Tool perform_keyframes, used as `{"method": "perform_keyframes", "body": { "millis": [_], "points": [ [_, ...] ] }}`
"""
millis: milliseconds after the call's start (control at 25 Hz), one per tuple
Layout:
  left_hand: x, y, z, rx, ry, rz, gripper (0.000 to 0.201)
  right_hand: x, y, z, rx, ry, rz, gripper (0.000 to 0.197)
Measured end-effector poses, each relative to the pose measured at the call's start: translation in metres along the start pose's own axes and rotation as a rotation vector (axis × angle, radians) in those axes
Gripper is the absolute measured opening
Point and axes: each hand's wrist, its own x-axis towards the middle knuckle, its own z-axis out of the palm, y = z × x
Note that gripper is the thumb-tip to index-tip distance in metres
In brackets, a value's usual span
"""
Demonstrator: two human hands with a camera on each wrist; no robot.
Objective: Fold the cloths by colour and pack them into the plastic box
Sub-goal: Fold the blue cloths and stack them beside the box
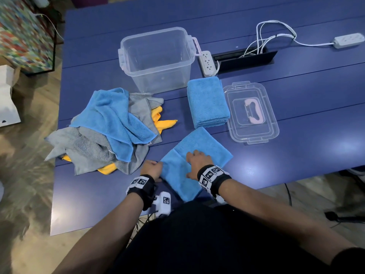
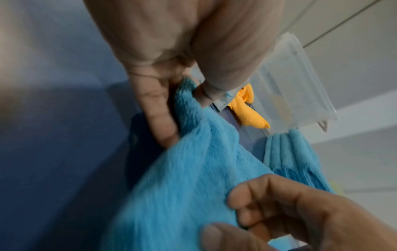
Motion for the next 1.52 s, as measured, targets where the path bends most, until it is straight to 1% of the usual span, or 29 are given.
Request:
{"method": "perform_keyframes", "body": {
  "millis": [80,120,200,240,280,320,360,400,440,480,520,560,640,720,760,800,840,920,960,1000,1040,1120,1160,1240,1280,1320,1400,1440,1520],
  "points": [
    [-0.006,0.001,-0.008,0.266,0.059,0.162,0.017,-0.003,0.012,-0.001,0.083,-0.015,0.104,0.064],
    [-0.006,0.002,-0.014,0.334,0.061,0.226,0.022,-0.005,0.015,-0.002,0.096,-0.017,0.123,0.063],
    [0.005,0.004,-0.017,0.443,0.007,0.259,0.035,-0.009,0.015,-0.005,0.080,0.015,0.087,0.051],
    [0.008,0.007,-0.017,0.514,-0.035,0.252,0.037,-0.012,0.011,-0.005,0.090,0.025,0.037,0.045],
    [0.009,0.009,-0.016,0.564,-0.073,0.245,0.035,-0.015,0.006,-0.005,0.115,0.001,-0.024,0.044],
    [0.009,0.013,-0.014,0.507,-0.100,0.220,0.029,-0.019,-0.001,-0.002,0.141,-0.045,-0.089,0.050],
    [0.008,0.018,-0.014,0.366,-0.132,0.179,0.022,-0.023,-0.009,0.001,0.146,-0.094,-0.139,0.061],
    [0.006,0.025,-0.013,0.164,-0.184,0.131,0.020,-0.026,-0.017,0.005,0.123,-0.126,-0.162,0.073],
    [0.005,0.031,-0.012,-0.026,-0.244,0.079,0.020,-0.028,-0.022,0.009,0.080,-0.129,-0.155,0.083],
    [0.002,0.039,-0.012,-0.172,-0.282,0.037,0.020,-0.027,-0.025,0.013,0.035,-0.110,-0.126,0.088],
    [0.000,0.045,-0.012,-0.263,-0.299,0.029,0.018,-0.026,-0.026,0.015,0.005,-0.080,-0.085,0.085],
    [-0.003,0.051,-0.012,-0.292,-0.304,0.056,0.015,-0.024,-0.024,0.014,0.008,-0.051,-0.045,0.075],
    [-0.004,0.060,-0.011,-0.282,-0.331,0.210,0.017,-0.022,-0.015,0.003,0.105,-0.024,-0.001,0.047],
    [-0.001,0.064,-0.012,-0.244,-0.447,0.349,0.040,-0.021,0.002,-0.010,0.303,-0.051,0.006,0.023],
    [0.002,0.066,-0.012,-0.202,-0.513,0.371,0.052,-0.022,0.012,-0.016,0.403,-0.076,0.003,0.018],
    [0.005,0.067,-0.011,-0.112,-0.544,0.405,0.056,-0.022,0.022,-0.020,0.494,-0.086,0.002,0.016],
    [0.010,0.068,-0.009,0.004,-0.535,0.459,0.051,-0.022,0.033,-0.022,0.572,-0.078,0.010,0.015],
    [0.015,0.070,-0.001,0.302,-0.422,0.620,0.034,-0.020,0.055,-0.022,0.705,-0.029,0.068,0.007],
    [0.017,0.071,0.004,0.362,-0.376,0.669,0.029,-0.018,0.065,-0.021,0.757,-0.001,0.106,0.005],
    [0.018,0.072,0.009,0.331,-0.370,0.666,0.025,-0.016,0.074,-0.019,0.808,0.019,0.155,0.008],
    [0.015,0.075,0.013,0.253,-0.396,0.613,0.024,-0.013,0.082,-0.015,0.871,0.042,0.201,0.011],
    [0.011,0.082,0.023,0.088,-0.481,0.471,0.039,-0.009,0.095,-0.008,1.001,0.091,0.305,0.020],
    [0.009,0.085,0.027,0.057,-0.516,0.436,0.044,-0.007,0.100,-0.005,1.049,0.100,0.348,0.020],
    [0.008,0.086,0.035,0.114,-0.555,0.448,0.049,-0.004,0.109,0.005,1.130,0.116,0.408,0.014],
    [0.006,0.085,0.037,0.183,-0.547,0.466,0.048,-0.002,0.112,0.008,1.167,0.130,0.428,0.012],
    [0.007,0.084,0.040,0.265,-0.501,0.484,0.041,-0.002,0.114,0.009,1.205,0.138,0.447,0.011],
    [0.008,0.081,0.045,0.378,-0.385,0.513,0.030,-0.005,0.116,0.005,1.289,0.123,0.442,0.022],
    [0.007,0.081,0.047,0.413,-0.352,0.533,0.028,-0.006,0.118,0.003,1.319,0.085,0.431,0.029],
    [0.008,0.081,0.051,0.510,-0.306,0.623,0.027,-0.009,0.123,-0.004,1.284,0.013,0.414,0.039]
  ]
}}
